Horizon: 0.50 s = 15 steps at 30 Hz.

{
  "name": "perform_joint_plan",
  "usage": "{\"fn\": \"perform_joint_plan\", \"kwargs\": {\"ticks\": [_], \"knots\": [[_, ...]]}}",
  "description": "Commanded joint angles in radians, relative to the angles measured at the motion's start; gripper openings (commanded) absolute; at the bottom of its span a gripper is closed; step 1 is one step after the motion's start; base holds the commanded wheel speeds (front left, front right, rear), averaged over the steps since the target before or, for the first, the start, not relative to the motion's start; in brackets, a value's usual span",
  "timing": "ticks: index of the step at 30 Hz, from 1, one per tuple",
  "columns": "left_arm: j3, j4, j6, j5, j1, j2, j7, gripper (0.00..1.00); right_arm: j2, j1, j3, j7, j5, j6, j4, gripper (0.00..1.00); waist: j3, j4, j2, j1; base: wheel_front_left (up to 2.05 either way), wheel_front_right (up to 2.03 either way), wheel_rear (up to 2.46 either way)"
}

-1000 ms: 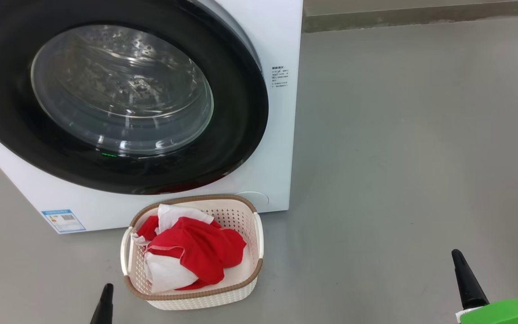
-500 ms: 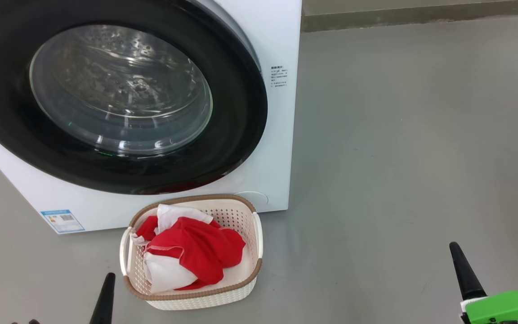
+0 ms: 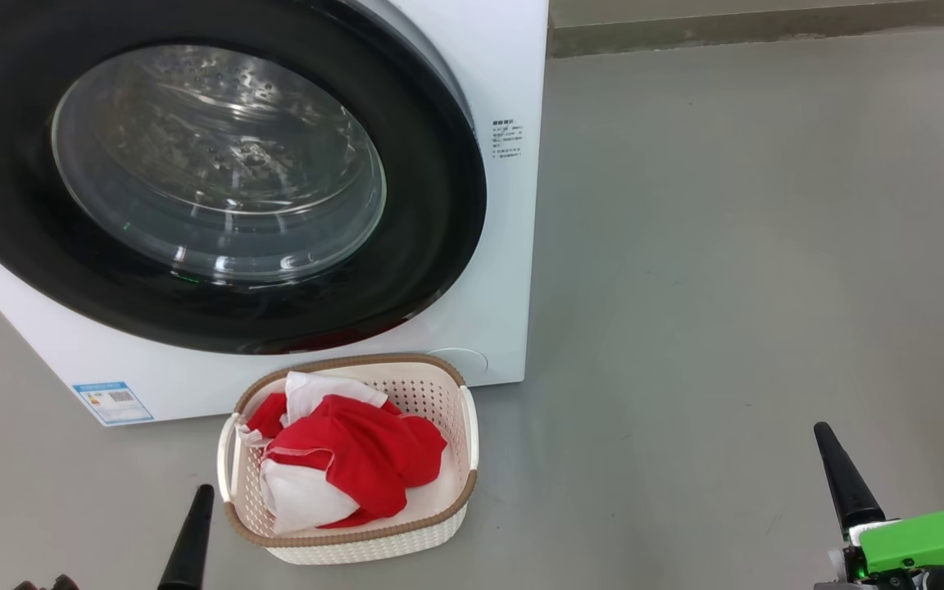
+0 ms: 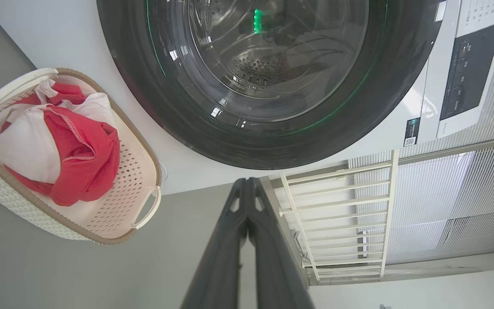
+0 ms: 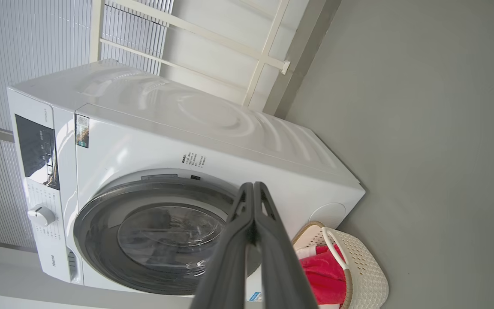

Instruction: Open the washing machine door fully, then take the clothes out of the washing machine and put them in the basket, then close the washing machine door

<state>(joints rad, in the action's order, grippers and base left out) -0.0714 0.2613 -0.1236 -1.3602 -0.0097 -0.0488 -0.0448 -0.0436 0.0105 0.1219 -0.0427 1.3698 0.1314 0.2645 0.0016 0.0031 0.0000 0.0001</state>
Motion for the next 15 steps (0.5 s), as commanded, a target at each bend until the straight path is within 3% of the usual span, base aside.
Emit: {"fn": "perform_joint_plan", "kwargs": {"ticks": [1,15], "knots": [[-0.033,-0.021,-0.006,-0.039,-0.053,-0.008,-0.01,0.0,-0.009,-0.064,-0.01,-0.011,0.033,-0.001,-0.023,0.0,0.0,0.0,0.0,0.0,0.0,0.0,0.0],[-0.039,-0.018,-0.007,-0.172,-0.082,-0.004,-0.048,0.0,-0.008,-0.098,-0.008,-0.049,0.163,-0.001,-0.021,0.0,0.001,-0.002,0.0,0.0,0.0,0.0,0.0]]}}
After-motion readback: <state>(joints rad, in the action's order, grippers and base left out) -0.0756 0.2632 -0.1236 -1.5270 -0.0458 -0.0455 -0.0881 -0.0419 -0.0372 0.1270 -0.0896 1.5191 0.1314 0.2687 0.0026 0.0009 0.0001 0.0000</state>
